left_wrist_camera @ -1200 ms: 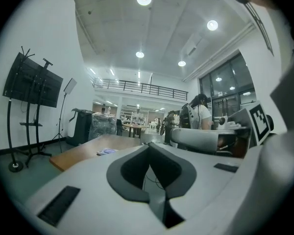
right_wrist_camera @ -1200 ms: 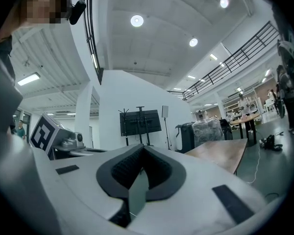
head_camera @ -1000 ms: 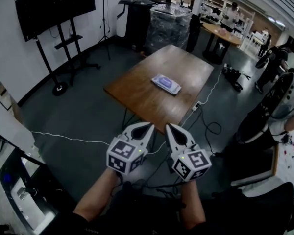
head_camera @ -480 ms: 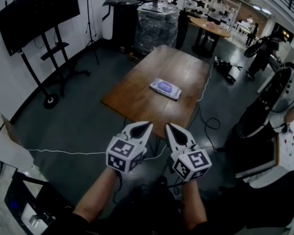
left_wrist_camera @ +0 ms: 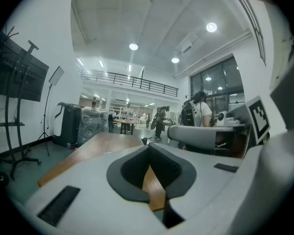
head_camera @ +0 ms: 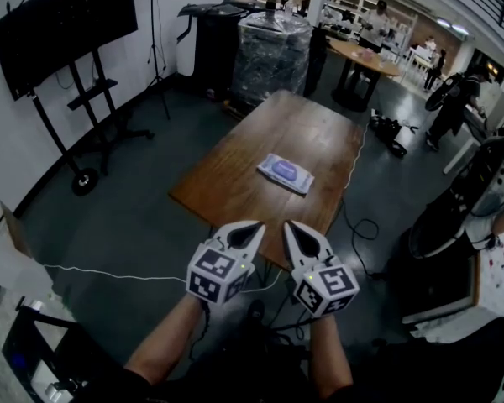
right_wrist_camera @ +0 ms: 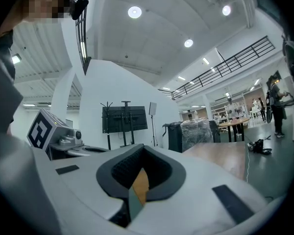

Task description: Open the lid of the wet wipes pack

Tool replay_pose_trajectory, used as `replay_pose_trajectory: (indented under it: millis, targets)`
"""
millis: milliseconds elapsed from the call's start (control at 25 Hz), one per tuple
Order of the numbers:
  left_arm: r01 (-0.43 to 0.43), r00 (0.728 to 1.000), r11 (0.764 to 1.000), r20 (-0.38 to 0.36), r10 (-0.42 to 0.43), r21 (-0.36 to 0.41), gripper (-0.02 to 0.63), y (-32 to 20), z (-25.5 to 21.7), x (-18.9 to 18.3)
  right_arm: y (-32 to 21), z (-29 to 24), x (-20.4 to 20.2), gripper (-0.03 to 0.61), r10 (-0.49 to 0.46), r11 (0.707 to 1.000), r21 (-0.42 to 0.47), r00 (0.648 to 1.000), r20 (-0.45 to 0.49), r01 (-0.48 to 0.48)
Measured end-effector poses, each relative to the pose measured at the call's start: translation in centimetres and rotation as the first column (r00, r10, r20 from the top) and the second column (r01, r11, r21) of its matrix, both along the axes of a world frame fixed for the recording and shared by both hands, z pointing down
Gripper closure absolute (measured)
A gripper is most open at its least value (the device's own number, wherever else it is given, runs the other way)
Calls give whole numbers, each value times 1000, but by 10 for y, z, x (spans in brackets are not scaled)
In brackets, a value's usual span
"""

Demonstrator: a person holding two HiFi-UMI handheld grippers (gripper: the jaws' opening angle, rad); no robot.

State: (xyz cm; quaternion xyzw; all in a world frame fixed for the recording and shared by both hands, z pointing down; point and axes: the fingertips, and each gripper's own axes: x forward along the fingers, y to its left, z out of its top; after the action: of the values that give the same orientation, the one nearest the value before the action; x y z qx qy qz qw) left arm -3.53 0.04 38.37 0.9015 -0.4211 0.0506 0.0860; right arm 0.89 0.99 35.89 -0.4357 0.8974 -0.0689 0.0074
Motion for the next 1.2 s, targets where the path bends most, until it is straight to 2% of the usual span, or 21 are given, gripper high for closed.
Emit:
replay_pose_trajectory:
  millis: [480, 760, 1000, 1200]
  targets:
    - [23, 999, 999, 39, -21, -36, 609, -124, 14, 20, -125, 8, 20, 568, -35, 999, -15, 999, -4, 35]
    - [44, 995, 997, 92, -39, -61, 609, -178, 28, 27, -176, 21, 31, 568, -52, 998, -38, 998, -21, 51]
    - [19, 989, 995, 145, -5, -93, 609, -226, 56, 26, -216, 49, 34, 568, -22, 997, -82, 994, -104, 14]
    - [-6, 978, 988, 206, 37, -151, 609, -271, 101, 18, -254, 81, 32, 568, 31, 991, -120, 981, -194, -55]
